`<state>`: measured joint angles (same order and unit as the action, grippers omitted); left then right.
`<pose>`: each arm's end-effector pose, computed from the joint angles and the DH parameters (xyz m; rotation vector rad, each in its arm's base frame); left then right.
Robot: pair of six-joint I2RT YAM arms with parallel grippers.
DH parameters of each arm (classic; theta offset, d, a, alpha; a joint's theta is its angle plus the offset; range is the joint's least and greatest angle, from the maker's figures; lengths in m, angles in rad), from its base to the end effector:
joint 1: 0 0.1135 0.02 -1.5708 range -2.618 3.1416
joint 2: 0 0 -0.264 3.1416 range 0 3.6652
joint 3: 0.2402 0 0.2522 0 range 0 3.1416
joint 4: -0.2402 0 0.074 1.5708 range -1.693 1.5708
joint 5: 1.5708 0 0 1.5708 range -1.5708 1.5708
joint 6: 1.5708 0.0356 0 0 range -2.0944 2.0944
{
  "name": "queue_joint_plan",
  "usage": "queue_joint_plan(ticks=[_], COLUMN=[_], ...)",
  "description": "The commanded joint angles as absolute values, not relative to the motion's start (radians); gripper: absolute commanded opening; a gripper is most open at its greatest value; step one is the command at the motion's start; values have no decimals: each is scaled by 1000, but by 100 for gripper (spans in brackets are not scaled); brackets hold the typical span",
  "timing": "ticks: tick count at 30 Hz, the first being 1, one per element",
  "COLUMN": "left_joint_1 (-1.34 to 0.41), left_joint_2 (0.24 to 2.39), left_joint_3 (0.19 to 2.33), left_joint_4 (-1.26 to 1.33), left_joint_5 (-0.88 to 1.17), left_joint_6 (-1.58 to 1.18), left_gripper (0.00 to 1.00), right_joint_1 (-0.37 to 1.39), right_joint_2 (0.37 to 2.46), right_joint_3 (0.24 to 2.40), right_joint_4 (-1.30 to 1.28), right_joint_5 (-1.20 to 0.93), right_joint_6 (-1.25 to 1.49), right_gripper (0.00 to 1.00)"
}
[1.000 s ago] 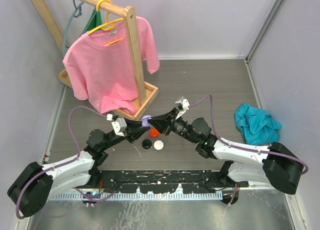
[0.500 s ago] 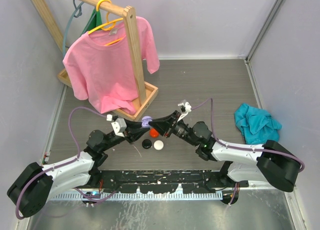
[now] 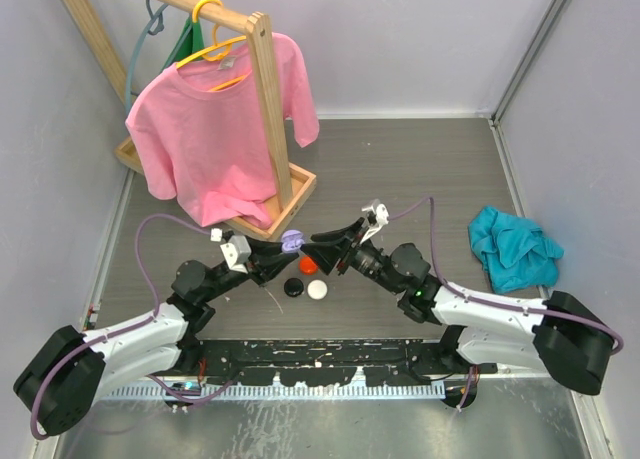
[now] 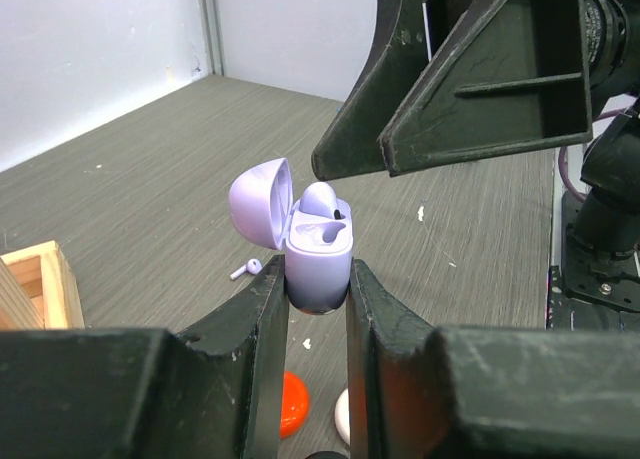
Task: Insert the wireless bluetooth earbuds into the charging case
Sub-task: Place the earbud in the charging case, then pick up the earbud from the center of the board.
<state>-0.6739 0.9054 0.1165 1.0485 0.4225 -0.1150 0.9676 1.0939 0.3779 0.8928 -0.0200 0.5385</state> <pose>0.1277 -0.1207 0.2170 0.7317 1.1897 -0.9386 0.1304 0.1905 0.2518 -0.3405 1.4775 1.2496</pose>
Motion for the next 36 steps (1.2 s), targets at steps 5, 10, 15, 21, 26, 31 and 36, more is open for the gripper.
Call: queue_joint_plan(ticks=[5,10,15,21,26,31,36], left_joint_1=[-673,-673,-672,-673,-672,-673,-672], left_joint_2=[903,909,901,902,905,916,920], left_joint_3=[138,141,146,151,156,163,164], left_joint_4=[1116,1106,1079,1061,1051,1048,1048], left_joint_5=[417,415,405,398,400,407,407], left_joint_6=[-97,-92,-82,-76,-74,-78,-78], left_gripper=[0,0,0,0,0,0,0], right_joint_1=[965,940,904,737,638,612,599], right_joint_2=[962,988,1028,1112,1244,1400,1564], right_joint_3=[499,622,689,703,724,778,855], right_joint_4=[565,309,149,60,63,91,104], right_joint_5=[85,118,186,149,100,81,41], right_joint_6=[359,281,208,162,144,128,108], right_gripper=[67,73,77,77,75,74,73])
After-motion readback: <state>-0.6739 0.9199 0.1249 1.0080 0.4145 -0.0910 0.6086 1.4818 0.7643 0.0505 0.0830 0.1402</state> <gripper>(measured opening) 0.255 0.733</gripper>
